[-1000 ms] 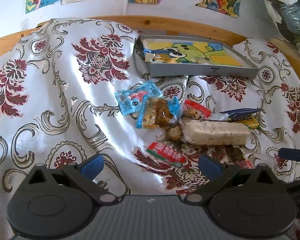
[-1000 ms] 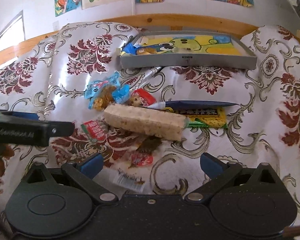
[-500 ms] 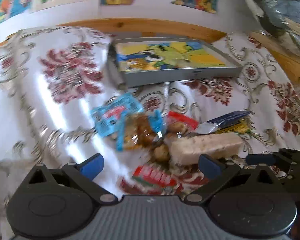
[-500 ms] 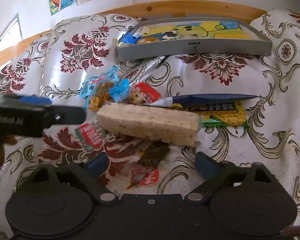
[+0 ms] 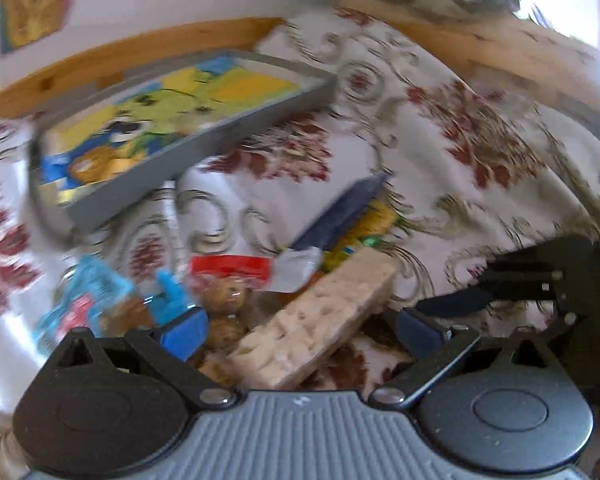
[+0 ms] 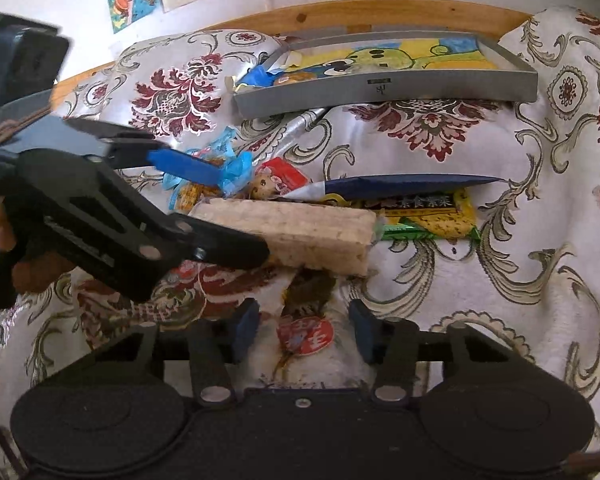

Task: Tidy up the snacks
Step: 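Grasp the long rice-cracker bar with the left tool and lift it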

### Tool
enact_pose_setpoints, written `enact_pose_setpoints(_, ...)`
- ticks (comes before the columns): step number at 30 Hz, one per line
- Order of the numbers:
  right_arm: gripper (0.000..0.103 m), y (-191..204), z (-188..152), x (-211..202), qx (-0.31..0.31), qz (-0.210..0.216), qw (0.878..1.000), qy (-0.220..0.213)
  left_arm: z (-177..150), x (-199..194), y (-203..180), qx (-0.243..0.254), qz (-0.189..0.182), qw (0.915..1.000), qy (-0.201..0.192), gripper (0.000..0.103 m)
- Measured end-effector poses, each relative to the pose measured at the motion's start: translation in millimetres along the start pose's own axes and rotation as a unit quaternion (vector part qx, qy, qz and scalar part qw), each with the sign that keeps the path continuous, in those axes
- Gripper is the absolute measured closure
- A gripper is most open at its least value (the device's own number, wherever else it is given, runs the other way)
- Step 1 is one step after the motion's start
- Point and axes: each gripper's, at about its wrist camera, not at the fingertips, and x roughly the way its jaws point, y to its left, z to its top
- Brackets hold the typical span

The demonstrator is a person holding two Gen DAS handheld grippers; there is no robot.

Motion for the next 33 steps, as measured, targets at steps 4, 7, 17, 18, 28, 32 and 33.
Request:
enact_pose_setpoints(4, 0.052, -3.8, -3.5, -4.5, -0.007, 0.009, 1.000, -0.001, 4.0, 13.3, -5.2, 0.038, -0.019, 0.9987, 0.029, 0.010)
enact_pose_setpoints(7, 0.052, -5.5, -5.8, -6.3, -0.010, 0.014, 1.000, -0.001, 4.9, 18.5, -8.4, 0.059, -0.029, 0.9967, 0.046, 0.014)
enact_pose_setpoints(17, 0.053, -7.5, -7.5, -8.0, -0.010, 0.017, 1.000, -0.001, 9.8, 24.3, -7.4, 0.049, -0.045, 0.9939, 0.088, 0.048)
enact_pose_setpoints(18, 0.053, -7.5, -8.1, -8.5, -0.010, 0.017, 1.000, -0.001, 9.6, 24.5, -6.7, 0.034, -0.049, 0.9936, 0.095, 0.053)
enact_pose_setpoints(28, 0.053, -4.6, -11.4, -12.3, -0.009, 0.006, 1.000, -0.001, 4.7, 16.4, 4.7, -0.115, -0.018, 0.9827, 0.144, 0.058)
enact_pose_setpoints(32, 0.051, -3.3, -7.0, -6.0, -0.020, 0.000, 1.000, 0.006, 0.8, 12.4, 8.3, -0.170, -0.011, 0.9735, 0.152, 0.057)
enact_pose_setpoints(33, 0.050, -3.5, -5.3, -3.9, -0.021, 0.000, 1.000, 0.009, 0.5, 12.0, 7.6, -0.173, -0.009, 0.9733, 0.151, 0.057)
